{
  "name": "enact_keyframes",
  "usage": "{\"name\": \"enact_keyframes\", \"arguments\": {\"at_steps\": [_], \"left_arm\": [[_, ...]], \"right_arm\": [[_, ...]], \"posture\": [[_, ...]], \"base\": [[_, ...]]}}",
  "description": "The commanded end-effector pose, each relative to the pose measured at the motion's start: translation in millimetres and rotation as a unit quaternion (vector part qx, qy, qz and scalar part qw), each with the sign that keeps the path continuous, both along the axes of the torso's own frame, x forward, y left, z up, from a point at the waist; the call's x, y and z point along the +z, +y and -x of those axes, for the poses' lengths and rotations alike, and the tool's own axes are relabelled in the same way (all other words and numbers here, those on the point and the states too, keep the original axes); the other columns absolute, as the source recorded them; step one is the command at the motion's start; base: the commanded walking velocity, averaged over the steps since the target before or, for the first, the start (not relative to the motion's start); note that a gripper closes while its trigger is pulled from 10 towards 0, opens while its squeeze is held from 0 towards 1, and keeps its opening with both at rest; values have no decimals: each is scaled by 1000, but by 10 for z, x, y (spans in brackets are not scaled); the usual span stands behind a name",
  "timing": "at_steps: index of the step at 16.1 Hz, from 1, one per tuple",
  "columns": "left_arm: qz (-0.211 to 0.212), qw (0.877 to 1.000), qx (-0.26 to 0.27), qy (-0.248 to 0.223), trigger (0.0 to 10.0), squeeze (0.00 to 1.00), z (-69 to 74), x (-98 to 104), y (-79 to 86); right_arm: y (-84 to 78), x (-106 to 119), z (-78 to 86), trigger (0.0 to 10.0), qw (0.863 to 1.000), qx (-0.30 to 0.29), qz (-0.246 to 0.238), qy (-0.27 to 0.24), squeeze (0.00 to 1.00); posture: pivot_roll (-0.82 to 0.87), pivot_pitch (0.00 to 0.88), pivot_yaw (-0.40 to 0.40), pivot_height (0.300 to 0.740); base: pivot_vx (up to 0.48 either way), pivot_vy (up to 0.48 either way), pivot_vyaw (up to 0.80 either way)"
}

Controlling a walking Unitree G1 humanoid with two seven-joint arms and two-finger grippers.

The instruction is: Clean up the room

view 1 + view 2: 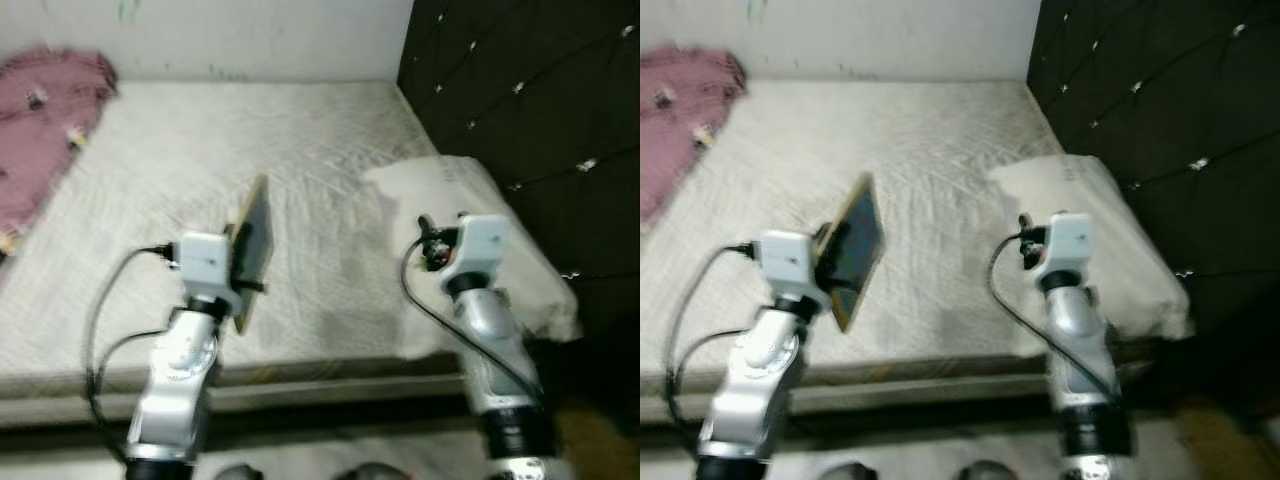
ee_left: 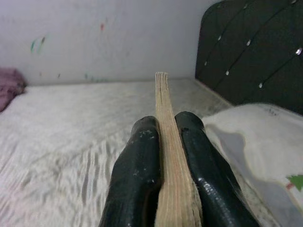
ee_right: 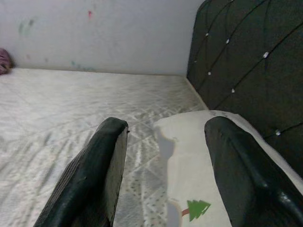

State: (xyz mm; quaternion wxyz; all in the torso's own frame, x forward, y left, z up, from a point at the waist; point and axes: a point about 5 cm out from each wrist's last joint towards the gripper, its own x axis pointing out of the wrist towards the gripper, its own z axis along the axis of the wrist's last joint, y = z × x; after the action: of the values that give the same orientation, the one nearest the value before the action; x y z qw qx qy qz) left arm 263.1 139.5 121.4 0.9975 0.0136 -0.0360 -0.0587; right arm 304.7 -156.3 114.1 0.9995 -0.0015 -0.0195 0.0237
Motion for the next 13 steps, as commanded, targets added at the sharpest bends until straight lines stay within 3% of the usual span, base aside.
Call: {"name": "enact_keyframes", "arguments": {"at_steps": [1,5,13], "left_arm": [[4,1000,-5,-30,10000,0,-11,120,9],[9,999,-27,-41,10000,0,19,144,-17],[14,998,-39,-47,10000,0,14,164,-14]], "right_arm": [[3,31,-16,10000,1000,4,6,-4,0],[0,16,-11,10000,1000,5,7,0,0],[14,37,-27,10000,1000,5,4,-3,0]], "posture": [[-54,0,-12,740],[-54,0,-19,740],[-57,0,-13,740]], "base": [[0,0,0],[71,0,0],[438,0,0]]}}
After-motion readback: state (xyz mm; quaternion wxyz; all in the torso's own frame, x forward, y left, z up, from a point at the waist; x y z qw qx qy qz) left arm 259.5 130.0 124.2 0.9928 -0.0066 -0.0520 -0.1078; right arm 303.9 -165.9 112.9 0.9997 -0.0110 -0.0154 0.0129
